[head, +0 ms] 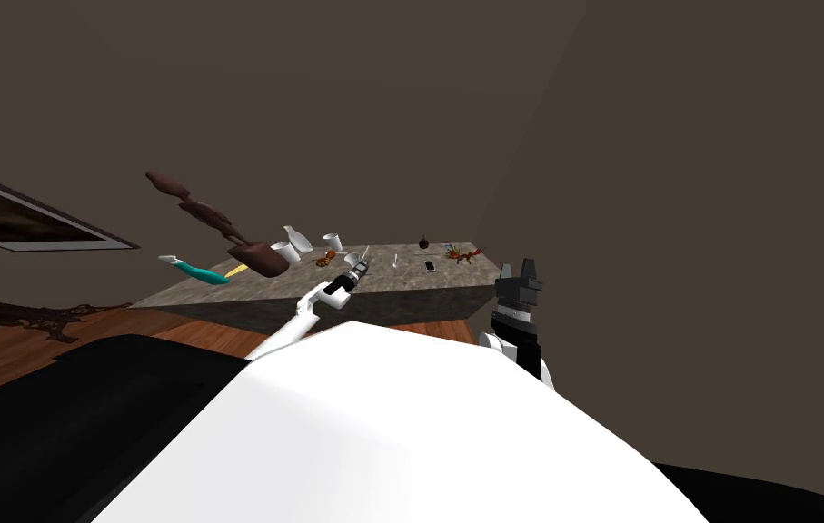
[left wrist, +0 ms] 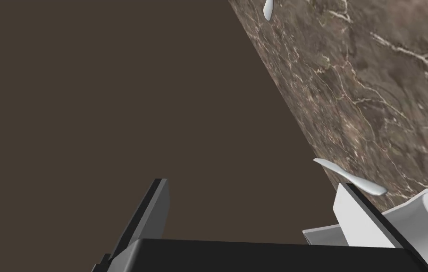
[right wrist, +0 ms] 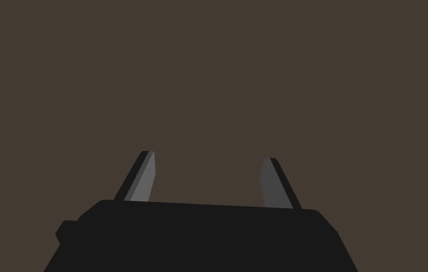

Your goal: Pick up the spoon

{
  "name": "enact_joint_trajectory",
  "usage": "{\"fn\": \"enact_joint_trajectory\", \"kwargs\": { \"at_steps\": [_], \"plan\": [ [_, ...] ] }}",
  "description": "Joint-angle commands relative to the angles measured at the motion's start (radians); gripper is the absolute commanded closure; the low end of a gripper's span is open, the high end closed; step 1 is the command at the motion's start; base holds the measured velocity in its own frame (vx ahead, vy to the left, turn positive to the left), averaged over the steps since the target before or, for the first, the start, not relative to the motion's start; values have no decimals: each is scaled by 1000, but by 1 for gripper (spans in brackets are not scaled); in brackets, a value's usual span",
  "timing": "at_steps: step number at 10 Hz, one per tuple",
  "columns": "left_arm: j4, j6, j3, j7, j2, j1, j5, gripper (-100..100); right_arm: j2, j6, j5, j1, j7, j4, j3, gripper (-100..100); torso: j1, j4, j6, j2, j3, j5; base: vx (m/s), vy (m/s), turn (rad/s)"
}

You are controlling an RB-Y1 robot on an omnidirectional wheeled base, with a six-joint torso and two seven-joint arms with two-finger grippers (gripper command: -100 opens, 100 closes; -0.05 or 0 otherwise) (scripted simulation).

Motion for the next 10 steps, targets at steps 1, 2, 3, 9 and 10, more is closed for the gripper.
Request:
{"fn": "enact_joint_trajectory", "kwargs": {
  "at_steps": [1,2,3,9,10],
  "plan": [
    [31,50,-11,-8,42,-24,16,-100,0,0,0,0,0,0,0,0,0,0,0,0,0,0,-12,-19,-130],
    [31,60,-11,-8,42,-24,16,-100,0,0,0,0,0,0,0,0,0,0,0,0,0,0,-10,-13,-76],
    [59,95,-21,-17,72,-43,27,-100,0,0,0,0,0,0,0,0,0,0,0,0,0,0,-8,-22,-147],
    [139,225,-51,-45,154,-95,63,-100,0,0,0,0,0,0,0,0,-1,0,0,-1,-1,0,0,-27,-113],
    [139,230,-51,-45,154,-95,63,-100,0,0,0,0,0,0,0,0,-2,0,0,-1,-1,0,8,-25,-68]
  ]
}}
